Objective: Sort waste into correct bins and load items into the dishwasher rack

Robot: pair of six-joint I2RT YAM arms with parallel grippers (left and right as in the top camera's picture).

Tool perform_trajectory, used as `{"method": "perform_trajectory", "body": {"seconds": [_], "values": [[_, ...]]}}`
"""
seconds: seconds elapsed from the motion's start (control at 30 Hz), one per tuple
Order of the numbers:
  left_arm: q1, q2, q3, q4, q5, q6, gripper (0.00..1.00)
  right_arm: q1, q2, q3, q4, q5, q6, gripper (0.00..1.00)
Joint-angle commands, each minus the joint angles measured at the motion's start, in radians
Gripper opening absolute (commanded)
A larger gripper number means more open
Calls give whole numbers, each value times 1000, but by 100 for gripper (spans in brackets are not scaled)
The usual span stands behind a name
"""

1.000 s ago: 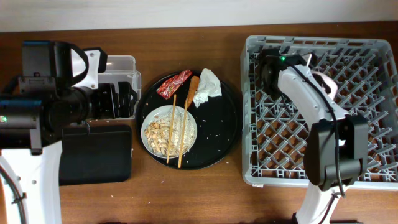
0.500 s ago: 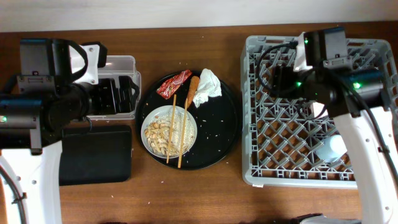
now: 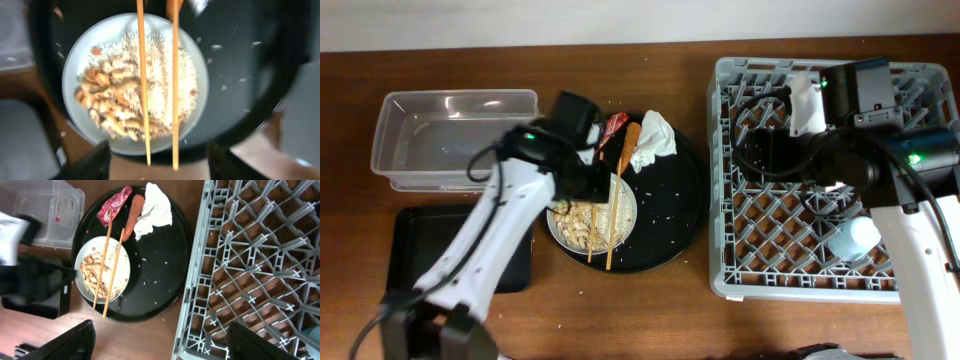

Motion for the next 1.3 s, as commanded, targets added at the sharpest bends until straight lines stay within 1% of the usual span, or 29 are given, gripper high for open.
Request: {"method": "perform_trajectory", "body": {"seconds": [0.0,0.07,0.1,0.13,0.2,0.23,0.27,0.3,0.37,0.43,0.5,0.6,0.77,0.8,0.83,0.87,0.9,0.93,0.97,1.0,1.03,1.07,1.1,1.13,1.17,1.2,1.23,1.27], "values": [[-19,80,-80,88,-15,-24,49,3,-11,3,-5,-9,11,84],[-48,124,-96,131,-19,-24,42,3,-11,2,-5,-9,11,85],[-63,145,-97,140,-23,-24,41,3,-10,2,-5,-9,11,88],[-78,163,-97,146,-31,-25,40,3,-10,0,-6,-10,11,90],[-84,172,-97,153,-56,-26,41,3,-10,-7,-5,-22,11,98],[-83,172,-97,154,-61,-28,42,3,-5,-8,-5,-28,8,98],[-83,172,-97,156,-60,-29,47,2,-2,-8,-21,-28,-12,98],[-84,172,-97,157,-60,-29,49,-3,-4,-7,-31,-29,-12,98],[-84,172,-97,153,-59,-32,49,-24,-52,-7,-44,16,14,98],[-84,172,-97,149,-59,-36,50,-36,-133,-7,-44,159,98,98],[-84,172,-97,161,-60,-36,50,-35,-159,-8,-60,172,97,98],[-84,174,-98,188,-60,-36,50,-35,-126,-20,-121,200,97,98],[-84,176,-99,209,-63,-36,49,-35,-43,-24,-143,169,93,99],[-84,176,-99,209,-63,-36,45,-35,-42,-24,-139,163,91,98],[-82,170,-93,184,-72,-35,41,-35,-40,-25,-136,133,73,99],[-69,155,-69,133,-101,-36,41,-24,-30,-27,-127,90,75,96],[-42,127,-17,66,-128,-44,41,8,-11,-34,-99,47,74,93],[-8,87,42,-2,-160,-73,41,60,16,-43,-52,15,76,87],[62,12,136,-89,-184,-92,47,164,77,-50,23,10,110,82],[117,-40,192,-130,-183,-92,56,206,108,-50,51,14,123,81],[178,-96,238,-170,-183,-92,61,277,171,-50,104,14,160,78],[232,-148,261,-201,-183,-92,69,322,225,-50,141,19,196,74],[272,-188,262,-223,-183,-92,72,364,284,-50,177,34,234,72],[305,-222,262,-249,-182,-92,79,404,351,-50,219,39,258,69],[347,-259,262,-281,-183,-92,87,441,422,-50,267,40,277,66],[373,-283,262,-300,-183,-92,96,472,498,-50,323,40,282,59],[391,-303,262,-318,-183,-92,99,488,558,-50,357,40,322,56],[393,-309,262,-324,-183,-92,99,496,599,-50,379,40,348,52]]}}
